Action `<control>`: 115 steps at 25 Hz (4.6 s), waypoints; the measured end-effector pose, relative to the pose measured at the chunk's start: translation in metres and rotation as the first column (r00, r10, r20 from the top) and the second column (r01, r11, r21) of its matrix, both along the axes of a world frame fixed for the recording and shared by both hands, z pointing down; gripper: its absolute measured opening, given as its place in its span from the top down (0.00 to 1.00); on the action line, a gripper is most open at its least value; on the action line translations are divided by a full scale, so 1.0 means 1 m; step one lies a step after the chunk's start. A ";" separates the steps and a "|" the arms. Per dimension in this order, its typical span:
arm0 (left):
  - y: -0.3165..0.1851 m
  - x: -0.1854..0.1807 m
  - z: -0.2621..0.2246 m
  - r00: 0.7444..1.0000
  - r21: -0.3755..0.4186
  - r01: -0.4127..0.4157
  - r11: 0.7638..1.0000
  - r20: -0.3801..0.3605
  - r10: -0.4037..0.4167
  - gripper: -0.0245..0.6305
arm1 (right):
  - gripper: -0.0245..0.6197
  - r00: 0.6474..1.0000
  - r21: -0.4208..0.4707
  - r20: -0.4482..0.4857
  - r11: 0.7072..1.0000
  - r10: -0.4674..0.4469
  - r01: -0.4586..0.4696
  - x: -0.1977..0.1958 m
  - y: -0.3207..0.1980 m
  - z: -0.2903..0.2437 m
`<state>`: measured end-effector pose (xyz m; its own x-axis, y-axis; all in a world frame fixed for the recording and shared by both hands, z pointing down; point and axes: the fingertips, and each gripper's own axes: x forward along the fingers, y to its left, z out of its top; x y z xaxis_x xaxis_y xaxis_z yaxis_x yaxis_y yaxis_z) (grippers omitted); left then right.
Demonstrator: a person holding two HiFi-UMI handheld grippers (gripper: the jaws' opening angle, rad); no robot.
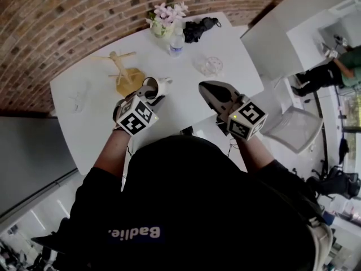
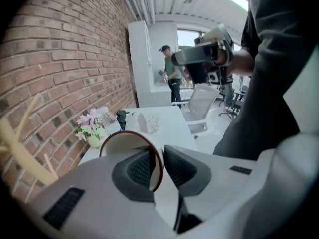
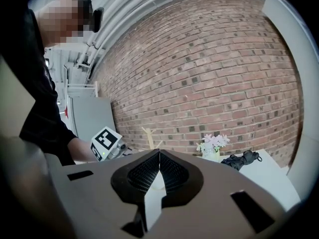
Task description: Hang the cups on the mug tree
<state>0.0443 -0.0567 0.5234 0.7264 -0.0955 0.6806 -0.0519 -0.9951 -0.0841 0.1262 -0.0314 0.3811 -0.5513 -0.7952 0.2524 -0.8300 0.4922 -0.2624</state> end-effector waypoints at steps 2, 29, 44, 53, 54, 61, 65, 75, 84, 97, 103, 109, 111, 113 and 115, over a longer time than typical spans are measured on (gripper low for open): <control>0.000 -0.004 -0.021 0.998 -0.012 -0.008 1.000 -0.063 0.007 0.87 | 0.92 1.000 0.002 -0.013 1.000 -0.009 0.009 -0.008 0.001 0.002; -0.009 -0.008 -0.158 0.800 -0.339 -0.173 0.925 -0.596 -0.068 0.88 | 0.59 0.928 -0.002 0.155 0.939 -0.340 0.344 -0.030 -0.038 0.009; -0.012 -0.010 -0.178 0.709 -0.355 -0.304 0.884 -0.704 -0.039 0.88 | 0.50 0.783 0.047 0.268 0.819 -0.562 0.572 -0.062 -0.056 0.000; -0.040 -0.009 -0.179 0.725 -0.351 -0.184 0.918 -0.680 -0.115 0.85 | 0.50 0.830 0.066 0.166 0.846 -0.532 0.529 -0.060 -0.080 -0.009; -0.042 -0.009 -0.179 0.725 -0.350 -0.166 0.922 -0.677 -0.127 0.85 | 0.50 0.837 0.070 0.150 0.850 -0.527 0.522 -0.059 -0.082 -0.011; -0.060 -0.002 -0.172 0.727 -0.408 -0.034 0.912 -0.636 -0.258 0.75 | 0.50 0.860 0.068 0.101 0.866 -0.500 0.495 -0.053 -0.092 -0.015; -0.069 -0.004 -0.164 0.732 -0.431 0.001 0.902 -0.614 -0.295 0.71 | 0.50 0.869 0.067 0.094 0.874 -0.485 0.481 -0.053 -0.098 -0.012; -0.087 -0.015 -0.156 0.678 -0.478 0.017 0.878 -0.640 -0.362 0.69 | 0.51 0.869 0.074 0.082 0.873 -0.487 0.482 -0.065 -0.115 -0.010; -0.098 -0.030 -0.152 0.584 -0.550 0.030 0.835 -0.668 -0.461 0.67 | 0.51 0.855 0.068 0.025 0.855 -0.517 0.515 -0.080 -0.127 -0.010; -0.115 -0.044 -0.141 0.433 -0.662 0.051 0.748 -0.660 -0.614 0.62 | 0.51 0.847 0.072 0.022 0.846 -0.531 0.529 -0.096 -0.143 -0.008; -0.120 -0.050 -0.137 0.374 -0.726 0.077 0.683 -0.614 -0.695 0.60 | 0.51 0.850 0.071 0.030 0.850 -0.525 0.523 -0.099 -0.148 -0.007; -0.120 -0.055 -0.132 0.340 -0.755 0.111 0.646 -0.583 -0.738 0.59 | 0.52 0.850 0.059 0.033 0.850 -0.525 0.523 -0.102 -0.150 -0.004; -0.121 -0.056 -0.130 0.322 -0.763 0.108 0.638 -0.580 -0.748 0.59 | 0.51 0.850 0.059 0.032 0.850 -0.526 0.524 -0.103 -0.151 -0.005; -0.122 -0.059 -0.130 0.311 -0.781 0.111 0.615 -0.560 -0.768 0.59 | 0.52 0.849 0.060 0.032 0.848 -0.528 0.526 -0.105 -0.152 -0.005; -0.121 -0.061 -0.128 0.303 -0.793 0.117 0.598 -0.545 -0.782 0.59 | 0.52 0.844 0.060 0.031 0.844 -0.535 0.533 -0.108 -0.153 -0.003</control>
